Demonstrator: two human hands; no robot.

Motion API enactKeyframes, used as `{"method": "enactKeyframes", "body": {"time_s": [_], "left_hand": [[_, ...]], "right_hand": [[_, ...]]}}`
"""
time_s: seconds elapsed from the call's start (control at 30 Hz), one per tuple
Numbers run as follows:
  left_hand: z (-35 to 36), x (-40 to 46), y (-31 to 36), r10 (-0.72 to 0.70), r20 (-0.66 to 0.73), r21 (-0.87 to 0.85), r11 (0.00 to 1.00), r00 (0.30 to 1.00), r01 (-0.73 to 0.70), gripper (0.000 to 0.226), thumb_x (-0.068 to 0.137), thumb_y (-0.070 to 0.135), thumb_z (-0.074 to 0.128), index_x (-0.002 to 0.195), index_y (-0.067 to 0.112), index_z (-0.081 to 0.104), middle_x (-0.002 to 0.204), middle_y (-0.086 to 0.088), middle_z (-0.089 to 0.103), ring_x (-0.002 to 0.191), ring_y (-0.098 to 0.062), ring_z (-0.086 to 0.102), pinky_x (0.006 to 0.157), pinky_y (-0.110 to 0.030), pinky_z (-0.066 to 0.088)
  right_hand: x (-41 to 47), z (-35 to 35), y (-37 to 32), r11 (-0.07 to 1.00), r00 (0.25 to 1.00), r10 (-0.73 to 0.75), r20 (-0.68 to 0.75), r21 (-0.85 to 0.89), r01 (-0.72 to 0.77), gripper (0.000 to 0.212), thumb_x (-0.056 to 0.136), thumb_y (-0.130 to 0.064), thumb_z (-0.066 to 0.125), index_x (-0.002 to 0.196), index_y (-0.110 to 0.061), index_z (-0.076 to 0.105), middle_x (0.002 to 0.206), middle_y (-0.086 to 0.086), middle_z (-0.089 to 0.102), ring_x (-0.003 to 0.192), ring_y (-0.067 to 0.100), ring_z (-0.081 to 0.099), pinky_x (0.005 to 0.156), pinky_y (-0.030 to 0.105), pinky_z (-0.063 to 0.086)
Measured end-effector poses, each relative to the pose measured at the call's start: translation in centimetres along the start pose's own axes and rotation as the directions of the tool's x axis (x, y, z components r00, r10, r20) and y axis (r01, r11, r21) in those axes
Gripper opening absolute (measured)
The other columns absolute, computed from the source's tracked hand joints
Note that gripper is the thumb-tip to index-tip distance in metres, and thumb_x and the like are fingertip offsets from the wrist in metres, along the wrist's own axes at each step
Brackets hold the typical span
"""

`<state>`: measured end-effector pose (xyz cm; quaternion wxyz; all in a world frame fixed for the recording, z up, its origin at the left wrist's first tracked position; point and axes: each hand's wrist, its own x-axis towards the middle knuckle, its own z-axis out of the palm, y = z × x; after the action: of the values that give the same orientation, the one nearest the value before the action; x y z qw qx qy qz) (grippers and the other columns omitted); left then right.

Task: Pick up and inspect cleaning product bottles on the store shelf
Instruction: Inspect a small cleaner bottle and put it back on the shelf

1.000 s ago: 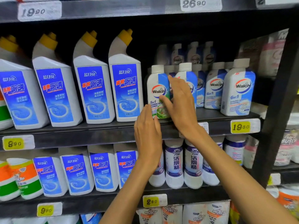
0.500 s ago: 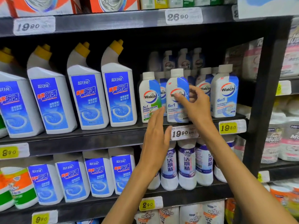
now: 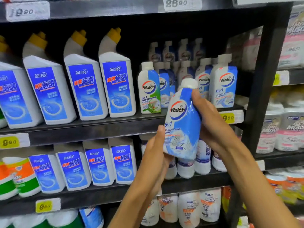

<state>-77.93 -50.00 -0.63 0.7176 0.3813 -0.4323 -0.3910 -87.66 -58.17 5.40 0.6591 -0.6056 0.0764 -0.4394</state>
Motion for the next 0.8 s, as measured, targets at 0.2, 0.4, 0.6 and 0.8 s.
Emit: {"method": "enactKeyframes", "body": {"time_s": [0.2,0.4,0.6,0.8], "left_hand": [[-0.7,-2.5,-1.0,0.009,-0.131,0.399,0.916,0.991,0.044,0.033,0.093,0.058,0.037,0.088,0.042,0.065,0.092,0.016,0.071,0.093,-0.002,0.066,0.079,-0.022,0.05],[-0.1,-4.2,-1.1,0.116,0.002,0.466,0.879,0.993,-0.103,0.061,0.056,0.064,0.067,0.107,0.034,0.05,0.087,0.033,0.064,0.08,0.011,0.062,0.06,-0.005,0.045],[-0.8,-5.2,-0.2,-0.086,0.199,-0.044,0.994,0.976,0.096,0.059,0.064,0.058,0.076,0.109,0.021,0.068,0.104,-0.012,0.07,0.084,-0.023,0.067,0.057,-0.022,0.048],[-2.1,-5.2,-0.2,-0.086,0.161,-0.088,0.991,0.983,0.101,0.051,0.079,0.054,0.066,0.121,0.025,0.064,0.125,-0.011,0.064,0.113,-0.024,0.062,0.088,-0.033,0.054]], "right_hand": [[-1.3,0.8,1.3,0.999,1.0,-0.016,-0.019,0.037,0.017,0.031,0.073,-0.027,0.072,0.101,-0.018,0.063,0.086,0.0,0.073,0.086,0.017,0.071,0.074,0.029,0.058],[-2.0,2.0,0.3,0.965,0.999,-0.032,-0.025,-0.26,0.024,0.059,0.067,-0.058,0.061,0.108,-0.017,0.057,0.091,-0.003,0.072,0.084,0.007,0.069,0.068,0.022,0.056],[-1.7,1.6,-1.0,0.997,0.98,0.077,0.184,-0.026,-0.074,0.033,0.076,-0.047,0.058,0.087,-0.021,0.076,0.095,0.007,0.075,0.085,0.017,0.071,0.079,0.031,0.057],[-1.8,2.4,-1.2,0.999,0.985,0.002,0.173,0.032,-0.007,0.028,0.078,-0.013,0.062,0.105,-0.007,0.064,0.097,0.009,0.073,0.086,0.018,0.069,0.076,0.032,0.058]]}}
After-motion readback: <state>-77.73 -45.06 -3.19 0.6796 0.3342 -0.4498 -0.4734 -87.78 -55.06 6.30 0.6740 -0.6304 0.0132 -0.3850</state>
